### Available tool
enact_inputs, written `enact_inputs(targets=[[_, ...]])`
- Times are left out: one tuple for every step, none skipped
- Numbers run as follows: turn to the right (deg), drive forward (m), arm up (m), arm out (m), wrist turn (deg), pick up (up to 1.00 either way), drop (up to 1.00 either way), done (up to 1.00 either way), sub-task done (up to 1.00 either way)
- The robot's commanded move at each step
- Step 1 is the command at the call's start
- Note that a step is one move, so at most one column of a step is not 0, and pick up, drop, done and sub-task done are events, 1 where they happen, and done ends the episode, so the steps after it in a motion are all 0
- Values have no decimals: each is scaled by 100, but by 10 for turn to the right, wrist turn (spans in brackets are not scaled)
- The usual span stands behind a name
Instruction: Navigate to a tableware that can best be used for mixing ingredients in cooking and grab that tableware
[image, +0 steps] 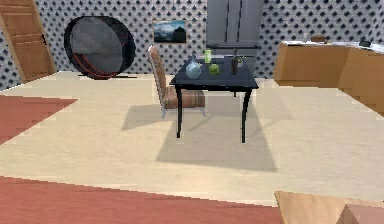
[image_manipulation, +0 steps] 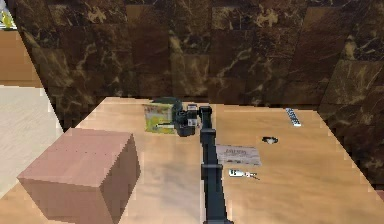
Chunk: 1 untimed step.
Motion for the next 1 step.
enact_inputs(targets=[[0, 0, 0, 0, 0, 0, 0, 100, 0]])
